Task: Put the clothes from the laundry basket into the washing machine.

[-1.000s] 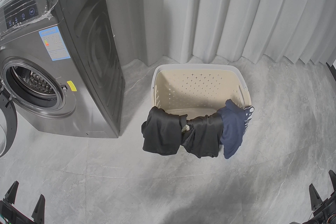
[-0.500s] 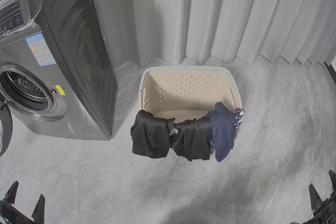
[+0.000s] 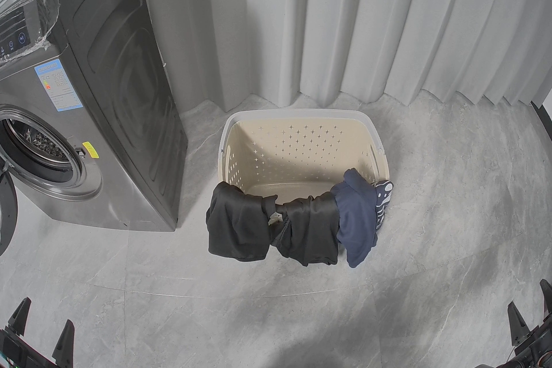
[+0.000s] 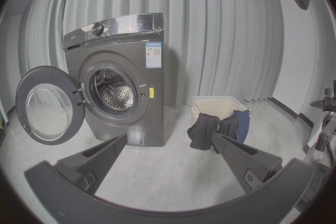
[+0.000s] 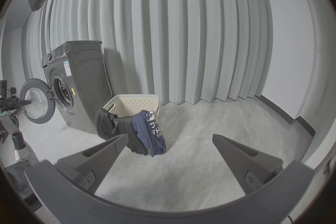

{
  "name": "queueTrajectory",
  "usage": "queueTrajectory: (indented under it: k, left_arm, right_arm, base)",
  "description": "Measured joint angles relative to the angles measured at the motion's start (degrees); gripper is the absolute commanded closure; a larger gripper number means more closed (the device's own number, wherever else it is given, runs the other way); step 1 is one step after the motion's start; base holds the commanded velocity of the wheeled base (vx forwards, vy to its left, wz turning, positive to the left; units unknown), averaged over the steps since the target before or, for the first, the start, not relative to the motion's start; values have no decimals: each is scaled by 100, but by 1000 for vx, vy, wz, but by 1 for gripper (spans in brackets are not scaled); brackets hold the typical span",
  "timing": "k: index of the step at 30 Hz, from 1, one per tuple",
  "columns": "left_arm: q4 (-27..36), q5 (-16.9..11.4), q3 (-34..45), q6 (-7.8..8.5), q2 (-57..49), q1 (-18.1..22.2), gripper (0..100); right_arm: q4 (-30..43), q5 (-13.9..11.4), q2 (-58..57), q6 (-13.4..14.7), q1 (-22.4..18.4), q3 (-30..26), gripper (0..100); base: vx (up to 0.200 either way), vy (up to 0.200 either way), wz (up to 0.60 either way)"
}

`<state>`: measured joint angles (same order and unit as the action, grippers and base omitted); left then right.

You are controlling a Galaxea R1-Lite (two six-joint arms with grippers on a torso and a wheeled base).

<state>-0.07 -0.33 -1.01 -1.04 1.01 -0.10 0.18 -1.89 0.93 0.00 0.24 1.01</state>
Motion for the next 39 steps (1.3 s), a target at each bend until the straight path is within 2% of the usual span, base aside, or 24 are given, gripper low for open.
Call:
queueTrajectory:
  k: [2, 11, 39]
  left_arm:
    - [-2, -2, 0, 0, 2, 7, 0]
    - [0, 1, 0, -16, 2, 0, 0]
    - [0, -2, 0, 9, 2, 2, 0]
  right_arm:
    - [0, 0, 0, 0, 5, 0, 0]
    - [0, -2, 0, 0, 0, 0, 0]
    - [-87, -43, 0, 2, -4, 0, 0]
  base:
    - [0, 0, 0]
    - [200, 0, 0]
    - [0, 0, 0]
